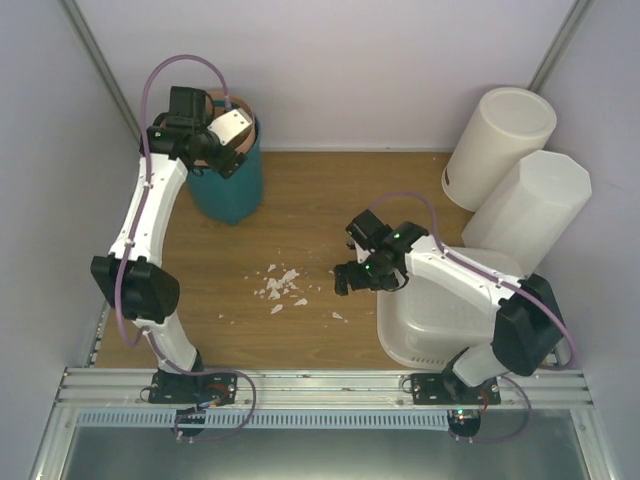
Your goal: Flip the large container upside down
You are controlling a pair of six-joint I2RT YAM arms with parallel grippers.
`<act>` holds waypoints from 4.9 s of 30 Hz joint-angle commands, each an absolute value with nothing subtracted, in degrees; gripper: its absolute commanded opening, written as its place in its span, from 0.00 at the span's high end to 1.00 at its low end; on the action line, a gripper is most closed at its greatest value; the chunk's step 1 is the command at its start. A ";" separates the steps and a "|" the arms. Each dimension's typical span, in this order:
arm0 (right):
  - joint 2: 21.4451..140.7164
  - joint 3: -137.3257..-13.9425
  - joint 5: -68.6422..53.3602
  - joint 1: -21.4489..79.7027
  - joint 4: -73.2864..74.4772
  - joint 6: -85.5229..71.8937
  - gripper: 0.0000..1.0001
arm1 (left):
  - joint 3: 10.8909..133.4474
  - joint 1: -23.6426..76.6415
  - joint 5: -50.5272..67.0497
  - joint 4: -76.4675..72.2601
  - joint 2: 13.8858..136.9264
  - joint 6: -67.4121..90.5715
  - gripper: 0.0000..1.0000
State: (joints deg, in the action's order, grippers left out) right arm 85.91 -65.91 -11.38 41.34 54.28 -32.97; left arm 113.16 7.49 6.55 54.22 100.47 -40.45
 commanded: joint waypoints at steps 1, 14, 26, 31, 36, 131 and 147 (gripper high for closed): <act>84.34 -62.99 -5.02 40.06 60.50 -36.35 0.00 | 119.06 4.48 4.78 60.58 103.46 -49.15 0.01; 81.88 -59.28 8.63 30.83 68.97 -41.16 0.00 | 122.62 -1.10 5.51 60.74 98.34 -69.61 0.01; 80.11 -55.55 10.84 25.62 67.35 -41.93 0.00 | 123.47 -11.59 12.53 55.10 90.20 -78.69 0.01; 79.63 -55.39 10.83 24.19 66.62 -41.11 0.00 | 121.36 -17.56 15.09 56.92 91.73 -84.25 0.01; 77.06 -60.75 2.06 25.27 59.11 -38.26 0.00 | 121.23 -20.18 20.13 61.70 94.13 -90.45 0.01; 83.12 -70.13 -3.77 30.50 45.66 -32.95 0.00 | 74.46 -16.13 42.65 -9.13 89.59 -80.88 0.41; 83.47 -69.94 -4.03 30.50 44.65 -32.96 0.00 | 78.37 -14.09 41.61 -18.51 100.17 -86.60 0.14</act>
